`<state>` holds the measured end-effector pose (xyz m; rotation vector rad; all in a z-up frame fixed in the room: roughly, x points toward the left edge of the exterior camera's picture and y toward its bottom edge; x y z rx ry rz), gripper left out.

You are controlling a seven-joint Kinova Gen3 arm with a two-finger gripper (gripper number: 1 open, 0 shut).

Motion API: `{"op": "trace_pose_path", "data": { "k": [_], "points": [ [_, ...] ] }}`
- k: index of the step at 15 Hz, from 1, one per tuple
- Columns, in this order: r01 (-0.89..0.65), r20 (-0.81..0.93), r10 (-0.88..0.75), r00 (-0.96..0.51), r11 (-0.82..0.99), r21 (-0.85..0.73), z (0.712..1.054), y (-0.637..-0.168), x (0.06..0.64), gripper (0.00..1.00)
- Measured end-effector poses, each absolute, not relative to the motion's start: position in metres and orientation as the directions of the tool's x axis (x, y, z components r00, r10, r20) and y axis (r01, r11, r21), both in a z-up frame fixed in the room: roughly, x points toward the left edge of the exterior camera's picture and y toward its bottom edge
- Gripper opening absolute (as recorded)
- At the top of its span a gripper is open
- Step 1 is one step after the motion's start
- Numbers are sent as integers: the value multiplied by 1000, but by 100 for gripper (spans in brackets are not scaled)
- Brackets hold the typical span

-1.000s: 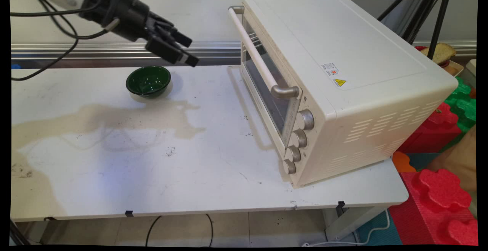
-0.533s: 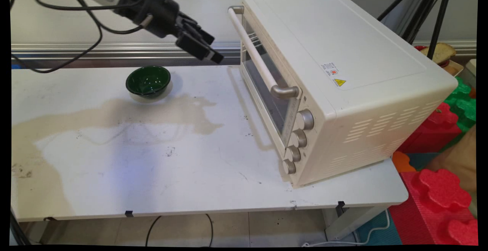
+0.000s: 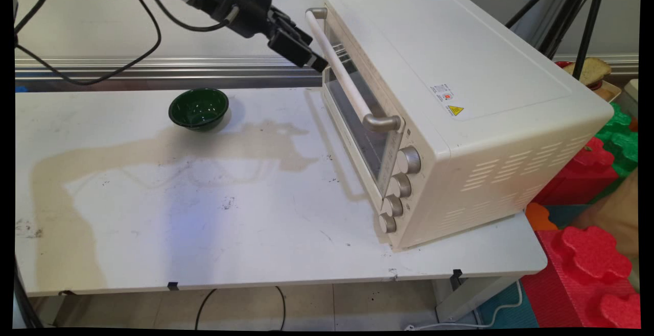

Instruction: Open the oven

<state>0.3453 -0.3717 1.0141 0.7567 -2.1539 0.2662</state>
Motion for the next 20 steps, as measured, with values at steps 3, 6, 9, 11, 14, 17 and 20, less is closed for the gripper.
{"op": "trace_pose_path", "data": {
  "k": [3,6,9,11,14,17,20],
  "points": [
    [-598,770,-416,-484,799,56,1018,-376,338,100],
    [-596,777,-406,-481,801,50,1023,-381,329,100],
    [-595,779,-401,-481,802,45,1025,-383,324,100],
    [-595,779,-400,-482,803,44,1026,-384,321,0],
    [-596,776,-402,-485,802,43,1026,-385,318,0],
    [-598,773,-406,-488,800,43,1025,-387,314,0],
    [-600,770,-409,-490,799,43,1022,-389,309,0]
  ]
}}
